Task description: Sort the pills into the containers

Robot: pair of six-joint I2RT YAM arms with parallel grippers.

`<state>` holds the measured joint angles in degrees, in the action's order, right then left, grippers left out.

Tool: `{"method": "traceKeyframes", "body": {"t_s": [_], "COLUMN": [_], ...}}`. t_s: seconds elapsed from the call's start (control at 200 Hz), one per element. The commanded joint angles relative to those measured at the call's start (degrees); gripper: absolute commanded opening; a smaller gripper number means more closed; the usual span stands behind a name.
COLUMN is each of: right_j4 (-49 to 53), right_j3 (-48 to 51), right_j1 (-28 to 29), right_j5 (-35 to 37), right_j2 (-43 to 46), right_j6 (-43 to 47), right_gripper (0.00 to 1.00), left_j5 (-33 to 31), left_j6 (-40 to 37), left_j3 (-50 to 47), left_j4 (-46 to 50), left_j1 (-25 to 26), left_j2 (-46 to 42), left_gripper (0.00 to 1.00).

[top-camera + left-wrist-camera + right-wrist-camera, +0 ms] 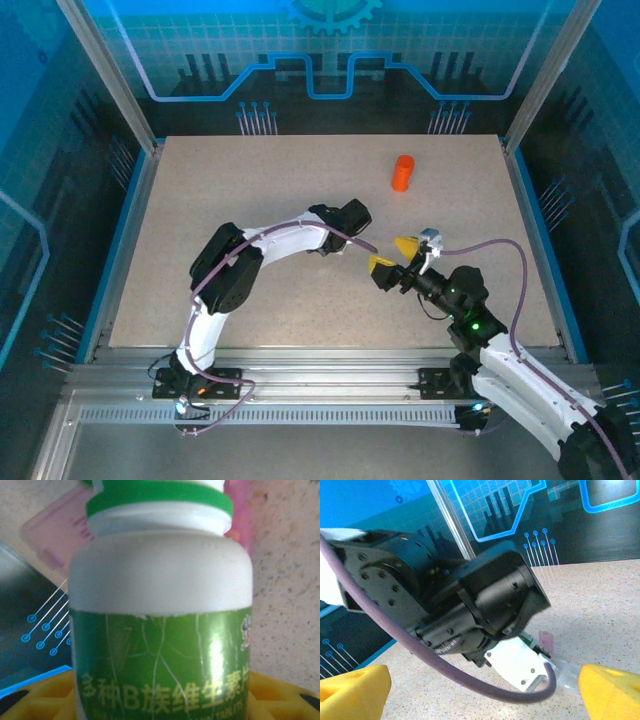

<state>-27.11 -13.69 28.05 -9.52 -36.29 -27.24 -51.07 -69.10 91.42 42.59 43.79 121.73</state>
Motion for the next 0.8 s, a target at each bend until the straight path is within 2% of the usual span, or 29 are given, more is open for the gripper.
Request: {"method": "traceKeyframes", "body": {"t_s": [0.0, 0.205, 0.53, 0.795], "right_j4": [-2.2, -2.2, -2.5, -2.6], "right_j3": [0.5, 0.5, 0.6, 0.6], "right_j1": [-0.4, -0.4, -0.5, -0.5], "right_j5": [-0.4, -0.5, -0.8, -0.7], "right_j2": [1.1, 1.2, 1.2, 1.1], "right_j6": [-0.5, -0.6, -1.0, -1.1], "right_gripper": [0.97, 0.97, 0.97, 0.97], "left_j5": [0.8, 1.4, -1.0, -2.0], "left_j6": [-2.2, -1.0, -7.4, -9.4], "left_j3": [0.3, 1.7, -4.1, -3.0], "left_j4": [-0.4, 1.0, -1.9, -4.1], "left_j1": [0.2, -0.4, -1.0, -1.3], "left_j2": [3.1, 1.9, -7.0, -4.9], "left_gripper": [0.0, 0.0, 0.0, 0.0]}}
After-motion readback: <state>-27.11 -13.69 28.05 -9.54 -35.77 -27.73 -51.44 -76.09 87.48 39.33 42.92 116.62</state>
